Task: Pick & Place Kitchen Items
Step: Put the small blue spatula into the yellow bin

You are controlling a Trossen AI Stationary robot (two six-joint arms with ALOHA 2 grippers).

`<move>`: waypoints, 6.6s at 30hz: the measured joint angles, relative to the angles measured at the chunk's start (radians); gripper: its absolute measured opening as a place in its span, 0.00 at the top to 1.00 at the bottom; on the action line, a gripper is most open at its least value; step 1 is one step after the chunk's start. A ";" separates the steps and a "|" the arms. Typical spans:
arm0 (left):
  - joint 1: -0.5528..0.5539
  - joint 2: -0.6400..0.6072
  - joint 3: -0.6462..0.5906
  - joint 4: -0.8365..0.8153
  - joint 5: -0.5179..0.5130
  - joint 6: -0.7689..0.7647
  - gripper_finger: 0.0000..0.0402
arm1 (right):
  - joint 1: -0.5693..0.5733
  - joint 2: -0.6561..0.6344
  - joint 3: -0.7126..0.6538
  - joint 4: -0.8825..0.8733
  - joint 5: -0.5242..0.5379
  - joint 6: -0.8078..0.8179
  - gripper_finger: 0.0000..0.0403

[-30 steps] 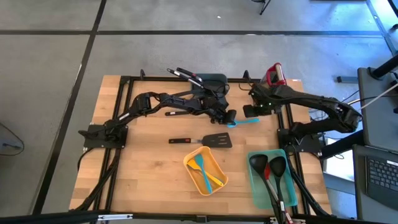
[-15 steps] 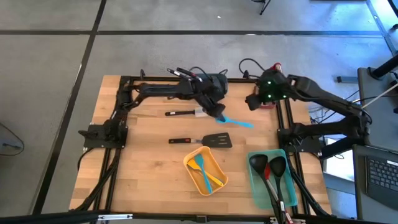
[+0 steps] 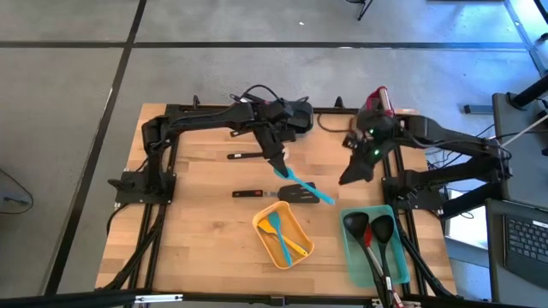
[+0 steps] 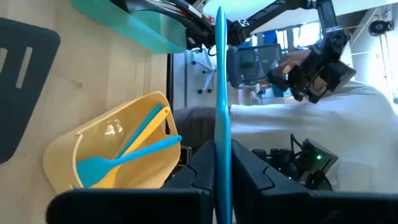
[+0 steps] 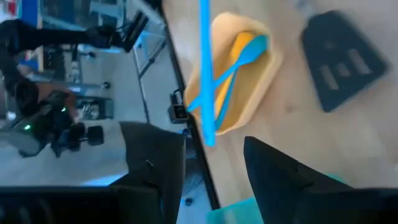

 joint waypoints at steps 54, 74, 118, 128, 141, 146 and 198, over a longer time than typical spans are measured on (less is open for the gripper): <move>0.088 -0.026 0.002 0.177 -0.019 -0.085 0.71 | 0.541 0.284 0.000 0.506 0.206 0.530 0.93; 0.270 -0.096 -0.002 0.252 -0.059 -0.181 0.71 | 0.678 0.284 0.000 0.699 0.333 0.885 0.93; -0.497 -0.616 -0.951 1.361 -1.494 -0.716 0.88 | 0.666 0.359 -0.563 1.383 0.219 1.167 0.93; -0.562 -0.616 -0.951 1.361 -1.611 -0.641 0.90 | 0.624 0.360 -0.554 1.281 0.247 1.161 0.93; -0.560 -0.616 -0.950 1.339 -1.539 -0.628 0.91 | 0.642 0.571 -0.348 1.233 0.177 1.031 0.93; -0.565 -0.616 -0.950 1.344 -1.527 -0.645 0.90 | 0.613 0.633 -0.288 1.229 0.158 0.997 0.93; -0.582 -0.615 -0.949 1.273 -1.437 -0.600 0.88 | 0.497 0.624 -0.289 1.057 0.094 0.869 0.50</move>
